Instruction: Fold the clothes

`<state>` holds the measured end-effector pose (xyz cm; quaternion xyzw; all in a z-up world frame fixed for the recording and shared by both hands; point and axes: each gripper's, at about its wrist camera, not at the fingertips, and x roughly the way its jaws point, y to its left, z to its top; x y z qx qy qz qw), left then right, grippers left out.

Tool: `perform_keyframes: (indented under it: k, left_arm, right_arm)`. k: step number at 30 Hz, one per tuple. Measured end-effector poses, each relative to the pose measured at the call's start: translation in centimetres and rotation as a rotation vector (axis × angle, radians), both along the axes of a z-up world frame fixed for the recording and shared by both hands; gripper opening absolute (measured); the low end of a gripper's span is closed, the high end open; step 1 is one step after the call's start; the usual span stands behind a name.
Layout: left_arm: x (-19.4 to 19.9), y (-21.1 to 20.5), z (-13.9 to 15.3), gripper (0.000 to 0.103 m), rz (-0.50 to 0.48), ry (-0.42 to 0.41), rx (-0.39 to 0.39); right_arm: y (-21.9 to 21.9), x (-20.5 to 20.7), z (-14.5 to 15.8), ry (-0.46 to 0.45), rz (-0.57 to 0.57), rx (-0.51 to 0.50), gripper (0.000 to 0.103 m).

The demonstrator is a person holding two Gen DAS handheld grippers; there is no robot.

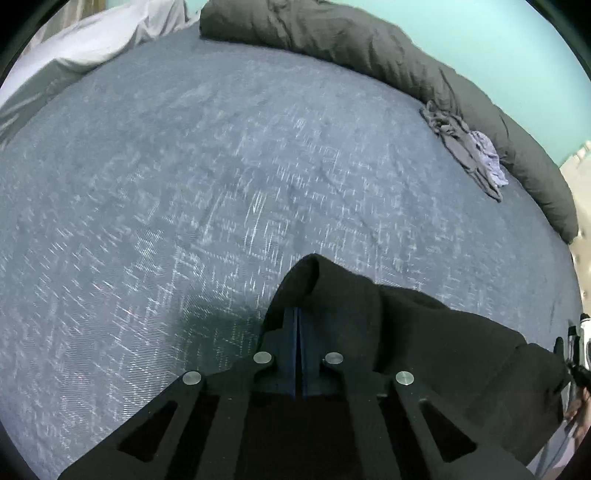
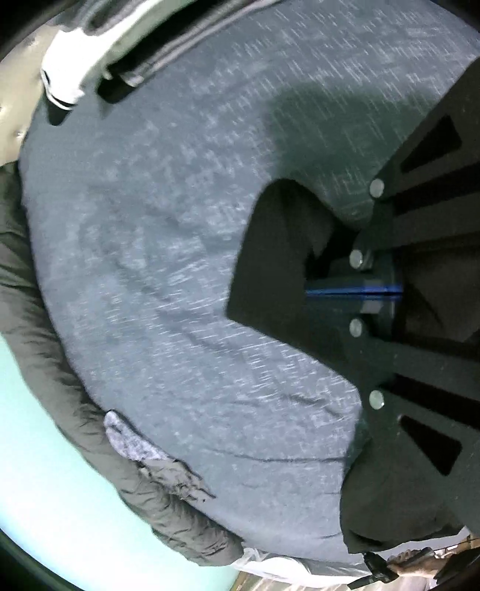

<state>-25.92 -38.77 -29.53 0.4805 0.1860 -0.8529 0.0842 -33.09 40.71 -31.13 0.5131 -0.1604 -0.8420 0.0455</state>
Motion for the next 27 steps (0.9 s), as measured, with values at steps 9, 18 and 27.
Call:
perform_keyframes:
  k: [9,18,27]
  left_arm:
    - [1.6,-0.9,4.5,0.0,0.003,0.058,-0.05]
    - [1.5,-0.5,3.3,0.001,0.006,0.012,-0.039]
    - [1.1,-0.4,2.1,0.049,-0.004,-0.008,-0.045]
  right_arm:
    - [0.1,-1.7,1.8,-0.017,0.016,-0.064,0.002]
    - [-1.7,-3.3,-1.3,-0.12,-0.007,-0.063,0.068]
    - [-2.2,-3.4,-0.6,-0.078,-0.024,0.091,0.058]
